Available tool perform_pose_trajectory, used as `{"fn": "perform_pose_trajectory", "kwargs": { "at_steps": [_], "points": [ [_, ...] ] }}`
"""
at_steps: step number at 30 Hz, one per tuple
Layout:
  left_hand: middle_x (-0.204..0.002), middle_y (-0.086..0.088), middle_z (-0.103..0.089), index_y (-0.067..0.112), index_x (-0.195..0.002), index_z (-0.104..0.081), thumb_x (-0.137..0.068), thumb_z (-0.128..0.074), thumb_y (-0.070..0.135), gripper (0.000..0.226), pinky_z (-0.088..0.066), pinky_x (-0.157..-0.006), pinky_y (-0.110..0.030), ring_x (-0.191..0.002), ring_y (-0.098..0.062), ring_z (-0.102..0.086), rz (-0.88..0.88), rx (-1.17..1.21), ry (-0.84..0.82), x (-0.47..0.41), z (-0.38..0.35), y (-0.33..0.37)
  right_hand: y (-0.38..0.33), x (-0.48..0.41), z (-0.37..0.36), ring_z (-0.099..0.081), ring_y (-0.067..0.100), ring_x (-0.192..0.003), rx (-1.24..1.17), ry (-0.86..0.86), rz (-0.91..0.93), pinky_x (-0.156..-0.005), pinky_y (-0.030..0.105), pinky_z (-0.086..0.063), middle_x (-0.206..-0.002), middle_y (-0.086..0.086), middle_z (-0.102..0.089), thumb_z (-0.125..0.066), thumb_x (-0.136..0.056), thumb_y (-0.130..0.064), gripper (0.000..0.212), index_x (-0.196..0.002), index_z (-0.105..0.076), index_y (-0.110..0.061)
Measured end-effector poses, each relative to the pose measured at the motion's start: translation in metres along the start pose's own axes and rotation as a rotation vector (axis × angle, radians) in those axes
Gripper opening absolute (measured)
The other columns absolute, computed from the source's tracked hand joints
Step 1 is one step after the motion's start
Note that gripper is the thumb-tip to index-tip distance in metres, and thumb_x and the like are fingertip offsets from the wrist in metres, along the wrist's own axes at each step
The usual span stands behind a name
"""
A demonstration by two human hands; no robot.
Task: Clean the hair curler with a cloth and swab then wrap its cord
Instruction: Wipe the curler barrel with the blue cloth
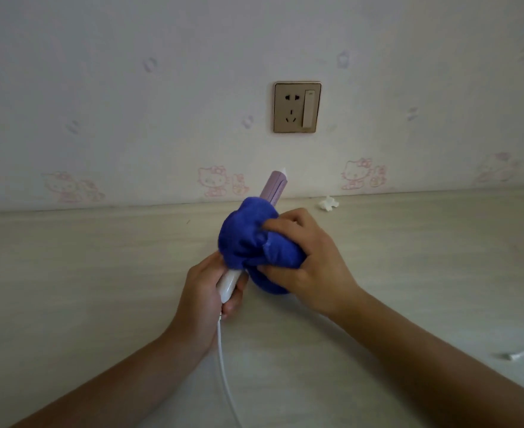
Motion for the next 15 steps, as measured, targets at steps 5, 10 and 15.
{"fn": "perform_pose_trajectory", "kwargs": {
  "at_steps": [5, 10, 15],
  "points": [
    [-0.054, -0.005, -0.040, 0.014, -0.057, -0.047, -0.101, -0.030, -0.020, 0.058, -0.035, -0.035, -0.012, -0.032, -0.005, -0.048, 0.039, 0.007, 0.111, -0.020, 0.006, -0.004, -0.010, 0.001, -0.020, -0.062, 0.008, -0.101, 0.037, -0.030, 0.070, -0.089, 0.032, -0.054, -0.115, -0.017, -0.052, -0.074, -0.076, -0.041, 0.046, -0.121, -0.063, -0.040],
    [-0.056, -0.007, -0.045, 0.018, -0.058, -0.054, -0.101, -0.039, 0.015, 0.045, -0.021, -0.037, -0.019, -0.034, -0.013, -0.030, -0.033, 0.097, -0.032, -0.010, -0.001, 0.003, 0.013, -0.015, 0.015, -0.060, 0.004, -0.093, 0.081, 0.168, -0.011, -0.084, 0.032, -0.054, -0.109, -0.010, -0.057, -0.078, -0.080, -0.022, 0.041, -0.119, -0.067, -0.031],
    [-0.055, -0.017, -0.052, 0.004, -0.069, -0.056, -0.099, -0.040, 0.004, 0.034, -0.034, -0.033, -0.018, -0.032, -0.014, -0.047, -0.009, 0.146, 0.148, -0.008, 0.016, -0.004, -0.011, 0.003, -0.025, -0.057, 0.012, -0.105, 0.134, -0.095, 0.081, -0.094, 0.034, -0.052, -0.121, -0.011, -0.047, -0.075, -0.081, -0.044, 0.063, -0.141, -0.056, -0.036]
  ]
}}
Point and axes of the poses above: each hand's wrist, its own x-axis away from the middle knuckle, its own z-axis out of the back of the hand, y = z × x, the point moved 10 cm from there along -x, towards the middle knuckle
